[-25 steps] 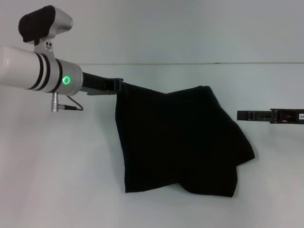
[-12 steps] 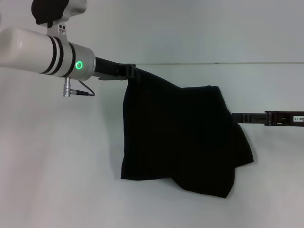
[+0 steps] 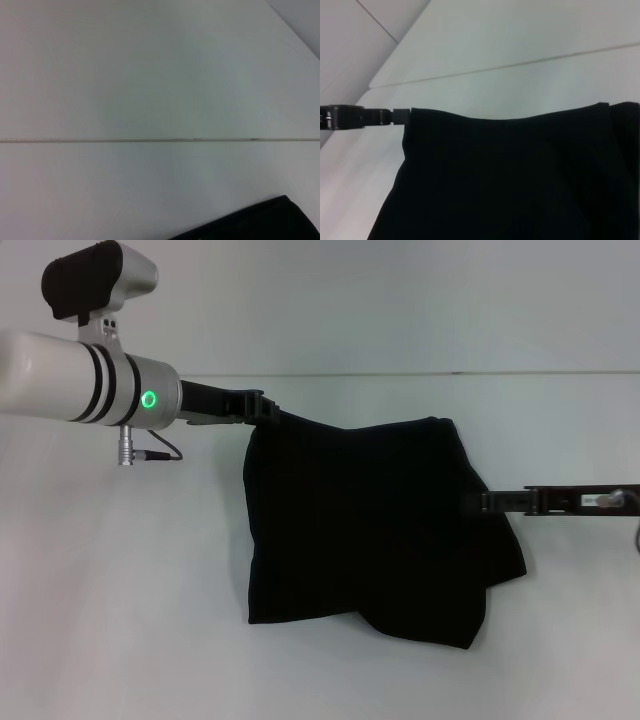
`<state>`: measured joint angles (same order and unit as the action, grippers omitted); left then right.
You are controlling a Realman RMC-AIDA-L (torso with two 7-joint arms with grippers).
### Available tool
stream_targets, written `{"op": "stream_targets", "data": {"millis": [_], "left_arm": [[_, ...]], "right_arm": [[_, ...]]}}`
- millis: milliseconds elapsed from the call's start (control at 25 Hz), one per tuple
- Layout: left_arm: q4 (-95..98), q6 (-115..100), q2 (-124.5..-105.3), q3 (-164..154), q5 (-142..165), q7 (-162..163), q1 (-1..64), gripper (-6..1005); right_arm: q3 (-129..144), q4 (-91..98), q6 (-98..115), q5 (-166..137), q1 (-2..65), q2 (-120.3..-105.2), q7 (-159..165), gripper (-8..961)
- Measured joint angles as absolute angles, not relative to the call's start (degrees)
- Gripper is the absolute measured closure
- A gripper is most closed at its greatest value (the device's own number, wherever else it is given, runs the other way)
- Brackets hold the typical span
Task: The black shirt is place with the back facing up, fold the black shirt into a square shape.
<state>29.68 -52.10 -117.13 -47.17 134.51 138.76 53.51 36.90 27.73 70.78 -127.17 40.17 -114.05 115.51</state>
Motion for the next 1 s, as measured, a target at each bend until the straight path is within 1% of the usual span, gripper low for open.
{"op": "stream_targets", "data": {"millis": [40, 240, 360, 480, 600, 680, 720, 800, 920, 1000], "left_arm": [[29.93, -52.04, -117.19, -47.2, 134.55, 138.75, 53.35, 793], [32.04, -53.15, -117.54, -47.24, 134.63, 138.82, 52.06, 700], [35.2, -55.37, -118.31, -47.28, 134.63, 138.99, 50.45, 645], [38.92, -58.0, -119.47, -47.29, 134.55, 138.99, 48.5, 589], [41.32, -59.29, -120.12, -47.27, 134.54, 139.1, 46.93, 471], [41.69, -59.66, -120.15, -47.08, 134.54, 139.16, 46.42, 392], [41.74, -59.83, -120.13, -46.96, 134.53, 139.17, 46.27, 353], [41.78, -59.9, -120.03, -46.81, 134.52, 139.18, 46.11, 126], [41.82, -59.91, -119.91, -46.72, 134.43, 139.09, 46.03, 108], [41.83, -59.87, -119.85, -46.67, 134.41, 138.93, 46.02, 96]], "right_arm": [[37.24, 27.38, 69.98, -127.18, 40.49, -114.32, 115.53, 29], [39.05, 24.95, 66.06, -127.18, 42.59, -114.94, 115.63, 67], [39.71, 23.88, 64.11, -127.17, 43.66, -115.35, 115.65, 91], [39.87, 23.47, 62.63, -127.17, 44.4, -115.74, 115.66, 114], [39.89, 23.21, 61.78, -127.02, 45.01, -116.0, 115.66, 137], [39.88, 23.02, 61.42, -126.88, 45.46, -116.2, 115.66, 152], [39.8, 22.93, 61.23, -126.86, 45.63, -116.3, 115.69, 176], [39.71, 22.81, 60.56, -126.82, 45.84, -116.53, 115.84, 225], [39.87, 22.63, 58.14, -126.8, 46.11, -117.13, 116.89, 298], [39.96, 22.06, 56.59, -126.84, 46.36, -117.4, 117.06, 386]]}}
